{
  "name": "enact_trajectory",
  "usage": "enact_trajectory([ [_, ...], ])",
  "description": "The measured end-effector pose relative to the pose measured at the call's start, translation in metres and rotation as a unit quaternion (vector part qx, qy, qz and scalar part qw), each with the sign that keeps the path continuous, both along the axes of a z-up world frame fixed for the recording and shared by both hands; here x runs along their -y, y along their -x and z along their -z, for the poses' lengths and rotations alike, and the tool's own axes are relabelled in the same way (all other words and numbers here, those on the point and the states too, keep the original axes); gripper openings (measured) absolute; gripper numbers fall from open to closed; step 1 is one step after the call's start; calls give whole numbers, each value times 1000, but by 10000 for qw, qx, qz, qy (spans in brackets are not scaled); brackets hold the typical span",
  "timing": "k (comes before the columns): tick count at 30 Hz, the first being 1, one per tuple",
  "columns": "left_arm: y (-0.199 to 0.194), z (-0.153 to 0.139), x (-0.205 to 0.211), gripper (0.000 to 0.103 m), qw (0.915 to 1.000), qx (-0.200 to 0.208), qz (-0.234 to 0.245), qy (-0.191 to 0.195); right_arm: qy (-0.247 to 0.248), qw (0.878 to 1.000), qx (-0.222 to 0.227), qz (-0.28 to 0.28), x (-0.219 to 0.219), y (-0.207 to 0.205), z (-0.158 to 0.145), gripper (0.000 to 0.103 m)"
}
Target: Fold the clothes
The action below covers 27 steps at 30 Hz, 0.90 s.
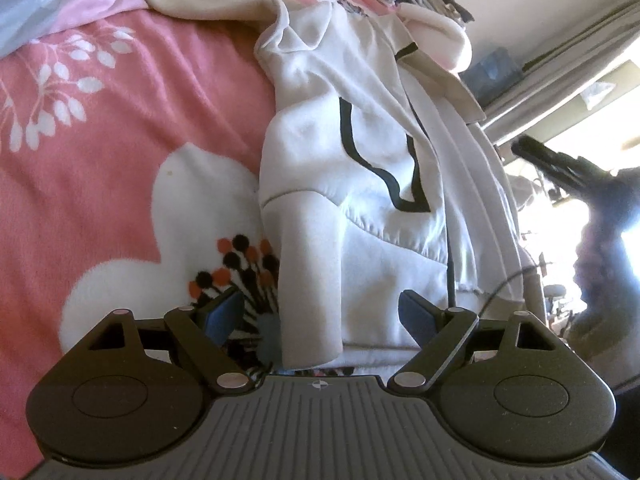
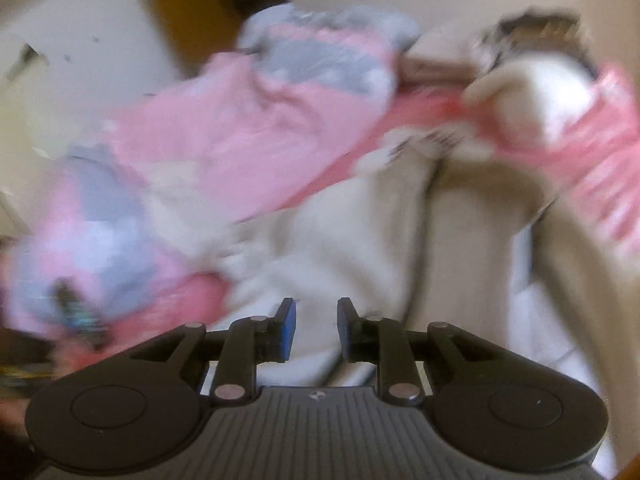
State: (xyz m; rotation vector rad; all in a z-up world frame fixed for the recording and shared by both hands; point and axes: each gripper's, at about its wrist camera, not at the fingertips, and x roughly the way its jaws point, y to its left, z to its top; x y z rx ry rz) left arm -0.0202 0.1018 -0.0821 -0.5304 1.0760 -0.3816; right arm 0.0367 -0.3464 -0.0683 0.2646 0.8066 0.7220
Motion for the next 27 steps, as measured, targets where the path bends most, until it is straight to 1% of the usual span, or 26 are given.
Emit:
enact_trajectory([
  [3,2,0,-1,83,10000,6,-3,-3,-404,9971,-620,-173,-3,11,19,24],
  [5,3,0,-2,83,10000,1,-24,-2,-587,9930,-1010,-160,-5,19,35,24],
  [10,7,-1,-6,83,10000,1,-69,-19,-1010,9771,-1863,-188,-5,48,73,24],
  [12,8,-1,-9,83,9999,-13,-109,-1,-1078,9707,-2141,-173,-2,59,83,24],
  [17,8,0,-12,83,9998,11,-196,93,-828,9697,-2297,84,2,79,95,24],
  [20,8,3,-13,83,9996,-23,-226,164,-790,9714,-2217,328,9,81,97,24],
  [23,8,5,-15,83,9994,-80,-276,202,-914,9683,-2273,499,14,75,104,33],
  [24,8,6,-15,82,9993,-87,-299,207,-875,9682,-2298,467,12,74,106,38],
  [26,9,7,-17,81,9990,-107,-358,233,-797,9679,-2347,404,7,74,111,45],
  [27,9,8,-17,80,9989,-117,-387,248,-758,9678,-2372,373,4,74,113,46],
])
